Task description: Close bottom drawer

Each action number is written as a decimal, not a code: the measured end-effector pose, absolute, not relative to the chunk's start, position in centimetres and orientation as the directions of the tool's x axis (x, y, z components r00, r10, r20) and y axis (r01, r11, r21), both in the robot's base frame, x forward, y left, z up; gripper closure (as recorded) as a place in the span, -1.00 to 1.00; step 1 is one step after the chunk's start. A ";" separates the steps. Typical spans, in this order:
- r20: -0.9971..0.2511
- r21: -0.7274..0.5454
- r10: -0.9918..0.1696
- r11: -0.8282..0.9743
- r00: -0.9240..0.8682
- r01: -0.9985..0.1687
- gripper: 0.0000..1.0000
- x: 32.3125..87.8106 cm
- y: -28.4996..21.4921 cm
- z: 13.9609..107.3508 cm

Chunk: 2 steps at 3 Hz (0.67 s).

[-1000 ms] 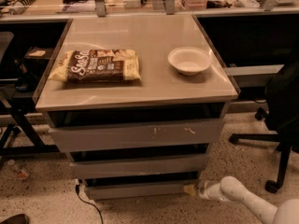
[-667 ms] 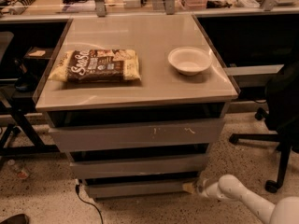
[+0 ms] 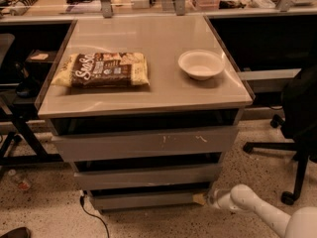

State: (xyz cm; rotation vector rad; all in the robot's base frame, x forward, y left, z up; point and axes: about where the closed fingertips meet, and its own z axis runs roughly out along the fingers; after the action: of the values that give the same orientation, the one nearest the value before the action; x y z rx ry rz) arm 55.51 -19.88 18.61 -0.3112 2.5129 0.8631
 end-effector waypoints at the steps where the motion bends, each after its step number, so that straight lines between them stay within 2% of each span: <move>1: -0.457 0.467 -0.015 0.847 -0.889 -0.254 1.00 52.3 -26.9 20.9; 2: -0.460 0.390 0.127 0.918 -0.879 -0.071 1.00 46.8 -36.8 26.9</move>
Offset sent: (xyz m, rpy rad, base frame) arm -0.2685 -0.2304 0.1504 -0.2289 0.1727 -0.4737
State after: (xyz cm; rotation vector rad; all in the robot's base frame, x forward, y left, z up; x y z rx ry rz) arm 46.80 -36.77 26.92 0.0402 2.5863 0.5506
